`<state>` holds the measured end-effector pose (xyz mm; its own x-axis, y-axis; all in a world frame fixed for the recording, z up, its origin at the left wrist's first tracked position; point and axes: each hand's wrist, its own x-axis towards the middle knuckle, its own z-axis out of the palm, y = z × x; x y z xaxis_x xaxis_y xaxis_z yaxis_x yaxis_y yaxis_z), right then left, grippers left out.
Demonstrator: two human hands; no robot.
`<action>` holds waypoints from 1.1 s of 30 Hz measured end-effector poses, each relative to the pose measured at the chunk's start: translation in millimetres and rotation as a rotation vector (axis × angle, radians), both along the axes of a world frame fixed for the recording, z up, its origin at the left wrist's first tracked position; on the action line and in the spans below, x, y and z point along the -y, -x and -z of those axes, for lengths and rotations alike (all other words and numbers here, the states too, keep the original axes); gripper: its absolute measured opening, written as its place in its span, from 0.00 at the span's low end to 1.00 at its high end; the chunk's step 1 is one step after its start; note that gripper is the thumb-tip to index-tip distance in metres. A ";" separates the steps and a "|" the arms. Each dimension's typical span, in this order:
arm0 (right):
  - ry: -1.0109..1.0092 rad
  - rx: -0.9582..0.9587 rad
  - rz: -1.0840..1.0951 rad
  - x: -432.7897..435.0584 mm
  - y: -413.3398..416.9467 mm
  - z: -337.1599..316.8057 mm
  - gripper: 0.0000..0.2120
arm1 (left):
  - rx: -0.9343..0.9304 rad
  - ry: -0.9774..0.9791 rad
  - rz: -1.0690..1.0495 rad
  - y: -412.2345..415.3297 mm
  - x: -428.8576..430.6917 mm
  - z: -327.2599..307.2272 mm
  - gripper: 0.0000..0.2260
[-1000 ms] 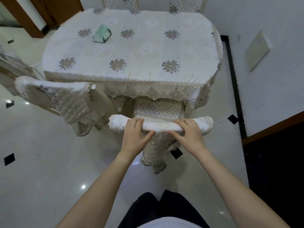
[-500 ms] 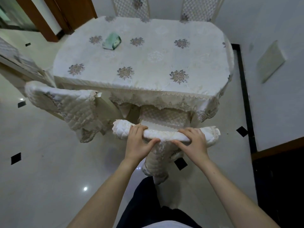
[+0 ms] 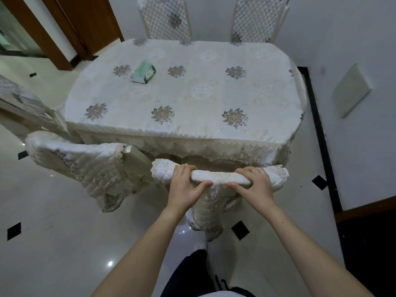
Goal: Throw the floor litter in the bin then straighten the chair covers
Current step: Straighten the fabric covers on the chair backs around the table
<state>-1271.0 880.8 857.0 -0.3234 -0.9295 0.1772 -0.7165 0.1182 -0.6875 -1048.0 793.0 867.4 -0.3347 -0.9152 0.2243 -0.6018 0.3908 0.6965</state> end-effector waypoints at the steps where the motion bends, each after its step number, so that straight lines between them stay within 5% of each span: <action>1: -0.004 0.002 0.001 5.4 1.9 0.2 0.25 | 0.003 -0.011 0.004 1.7 5.8 -0.2 0.26; 23: -0.039 -0.018 0.045 42.0 0.5 -6.6 0.25 | 0.033 -0.055 0.049 5.7 47.8 -0.3 0.29; 33: -0.044 -0.056 0.056 25.4 -11.4 -24.0 0.27 | 0.323 0.039 0.196 1.9 37.5 -23.2 0.29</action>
<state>-1259.6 855.4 881.0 -0.3662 -0.9173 0.1562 -0.7451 0.1885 -0.6398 -1049.9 755.5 890.6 -0.5616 -0.8199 0.1116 -0.6995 0.5425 0.4652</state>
